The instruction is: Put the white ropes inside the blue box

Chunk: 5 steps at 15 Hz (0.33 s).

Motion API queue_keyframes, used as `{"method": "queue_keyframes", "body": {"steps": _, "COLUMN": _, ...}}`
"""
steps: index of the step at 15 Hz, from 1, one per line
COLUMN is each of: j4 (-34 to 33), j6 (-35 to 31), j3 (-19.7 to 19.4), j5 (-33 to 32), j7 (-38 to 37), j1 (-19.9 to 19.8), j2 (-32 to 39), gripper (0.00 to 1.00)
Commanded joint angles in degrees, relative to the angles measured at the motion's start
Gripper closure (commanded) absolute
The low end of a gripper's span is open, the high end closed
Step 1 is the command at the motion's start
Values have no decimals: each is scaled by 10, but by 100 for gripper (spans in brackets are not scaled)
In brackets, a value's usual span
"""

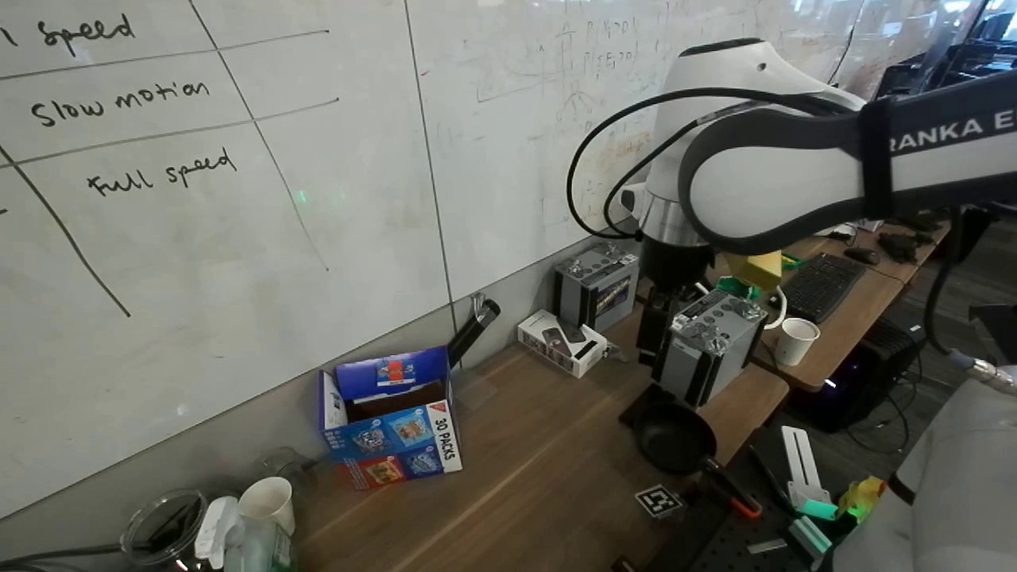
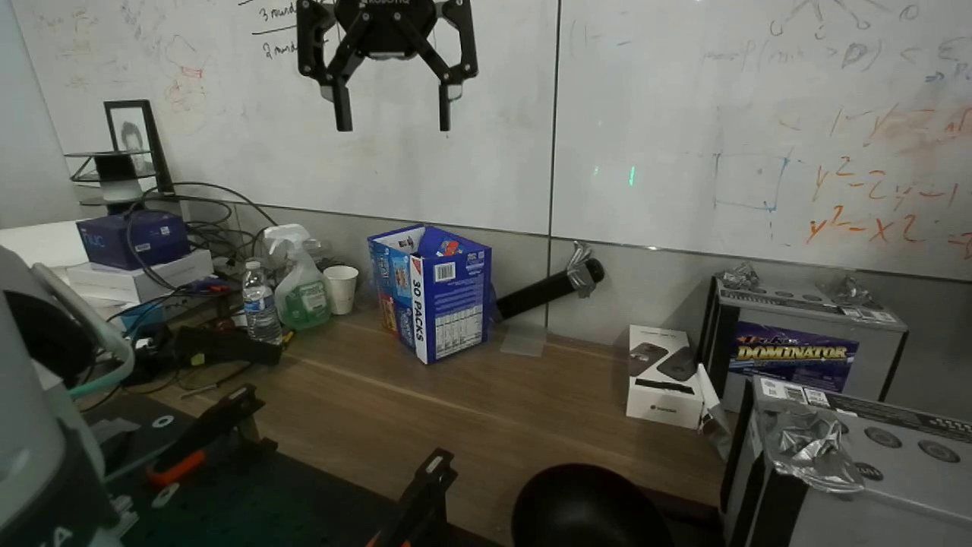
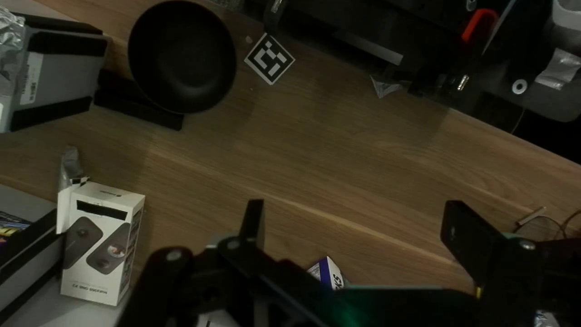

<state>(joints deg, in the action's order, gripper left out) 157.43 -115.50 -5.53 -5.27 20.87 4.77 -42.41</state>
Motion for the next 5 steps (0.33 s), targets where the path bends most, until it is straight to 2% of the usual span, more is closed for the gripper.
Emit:
{"method": "queue_keyframes", "body": {"steps": 1, "j4": -1, "j6": -3, "j3": 2, "j5": 0, "j7": -1, "j1": 0, "j2": 0, "gripper": 0}}
{"method": "queue_keyframes", "body": {"steps": 5, "j4": -1, "j6": -6, "j3": 3, "j5": 0, "j7": -2, "j1": 0, "j2": 0, "gripper": 0}}
